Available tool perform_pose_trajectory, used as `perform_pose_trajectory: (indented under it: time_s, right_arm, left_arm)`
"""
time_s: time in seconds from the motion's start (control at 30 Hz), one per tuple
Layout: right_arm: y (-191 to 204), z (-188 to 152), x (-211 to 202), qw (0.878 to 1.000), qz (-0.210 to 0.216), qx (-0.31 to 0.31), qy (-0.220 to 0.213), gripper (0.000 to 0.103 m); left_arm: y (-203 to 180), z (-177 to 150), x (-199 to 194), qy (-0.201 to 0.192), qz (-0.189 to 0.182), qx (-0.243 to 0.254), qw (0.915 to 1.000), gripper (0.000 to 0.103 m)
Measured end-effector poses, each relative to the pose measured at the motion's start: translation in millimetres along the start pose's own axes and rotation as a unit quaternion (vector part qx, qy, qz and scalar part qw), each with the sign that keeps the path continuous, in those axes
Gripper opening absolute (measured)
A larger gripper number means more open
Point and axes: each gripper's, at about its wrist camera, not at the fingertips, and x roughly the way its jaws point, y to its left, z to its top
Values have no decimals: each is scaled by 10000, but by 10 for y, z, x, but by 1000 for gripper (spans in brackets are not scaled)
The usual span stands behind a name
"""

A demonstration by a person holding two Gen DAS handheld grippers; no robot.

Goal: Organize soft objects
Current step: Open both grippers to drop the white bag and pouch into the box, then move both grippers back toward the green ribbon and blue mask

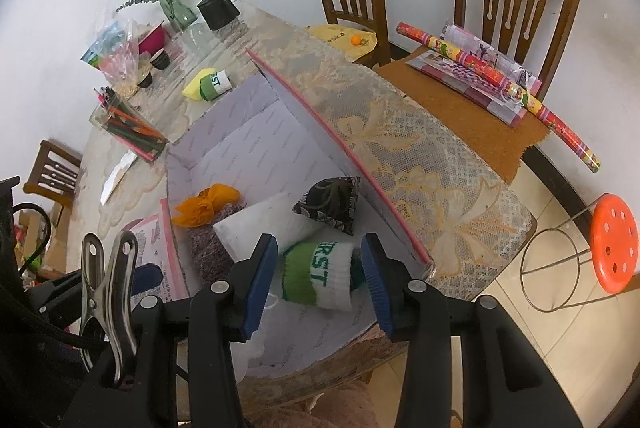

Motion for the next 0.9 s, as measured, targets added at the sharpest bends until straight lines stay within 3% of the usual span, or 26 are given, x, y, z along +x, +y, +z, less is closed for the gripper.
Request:
perform_pose_trajectory:
  time_s: [0.33,0.9]
  right_arm:
    - [253,-108,-113,9999,-26,-10,-170,45]
    - [1112,-612,-250,9995,-5,-248,-201,45]
  left_arm:
    - [338,-130,-282,-158,188,-112,9996,58]
    - [1087,-536,-804,-301,415,-331,9981,58]
